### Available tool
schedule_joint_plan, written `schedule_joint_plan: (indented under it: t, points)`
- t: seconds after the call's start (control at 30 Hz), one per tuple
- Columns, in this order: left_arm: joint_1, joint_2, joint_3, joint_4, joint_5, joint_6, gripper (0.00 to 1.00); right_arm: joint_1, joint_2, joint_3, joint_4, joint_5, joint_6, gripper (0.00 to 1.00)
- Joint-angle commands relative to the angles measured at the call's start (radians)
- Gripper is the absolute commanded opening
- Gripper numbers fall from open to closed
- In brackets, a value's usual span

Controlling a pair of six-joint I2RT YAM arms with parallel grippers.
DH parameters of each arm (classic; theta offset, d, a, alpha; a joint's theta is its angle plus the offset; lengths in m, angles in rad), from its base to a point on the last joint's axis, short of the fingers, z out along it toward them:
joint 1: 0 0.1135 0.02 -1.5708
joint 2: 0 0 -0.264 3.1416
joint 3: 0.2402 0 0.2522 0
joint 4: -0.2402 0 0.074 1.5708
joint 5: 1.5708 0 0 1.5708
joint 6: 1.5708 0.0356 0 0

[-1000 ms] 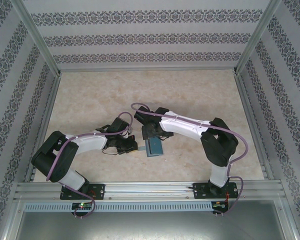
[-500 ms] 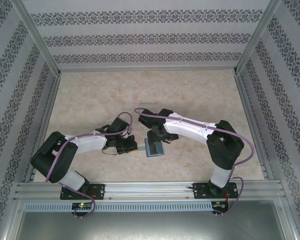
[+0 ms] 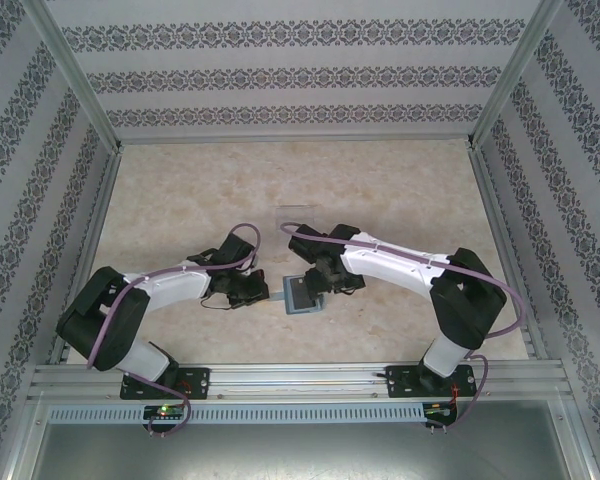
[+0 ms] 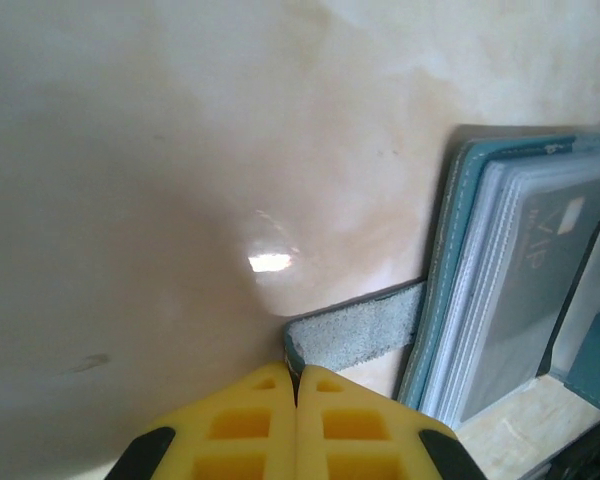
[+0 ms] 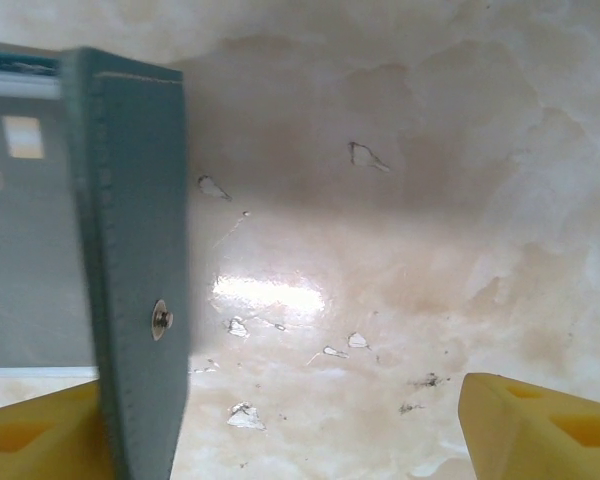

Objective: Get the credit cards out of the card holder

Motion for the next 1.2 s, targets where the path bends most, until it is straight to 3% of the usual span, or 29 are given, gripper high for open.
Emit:
schedule_joint_plan:
  t: [0.0, 0.3, 0.5, 0.8, 0.9, 1.17]
  points:
    - [0.040, -0.036, 0.003, -0.104, -0.040, 0.032, 0.03, -0.014, -0.027, -0.021, -0.003, 0.009, -0.016, 0.83]
    - [0.076, -0.008, 0.057, -0.197, -0.017, 0.139, 0.04, -0.035, -0.007, -0.059, 0.047, 0.014, -0.018, 0.85]
    - [0.086, 0.023, 0.120, -0.309, -0.107, 0.207, 0.04, -0.042, 0.021, -0.098, 0.115, -0.018, -0.014, 0.86]
    - [0.094, 0.075, 0.169, -0.341, -0.122, 0.256, 0.04, -0.042, 0.086, -0.140, 0.179, -0.036, -0.010, 0.85]
    - [0.097, 0.077, 0.182, -0.369, -0.180, 0.265, 0.07, -0.041, 0.100, -0.153, 0.189, -0.040, -0.008, 0.85]
    - [0.098, 0.057, 0.220, -0.401, -0.190, 0.280, 0.14, -0.042, 0.065, -0.155, 0.199, -0.074, -0.001, 0.84]
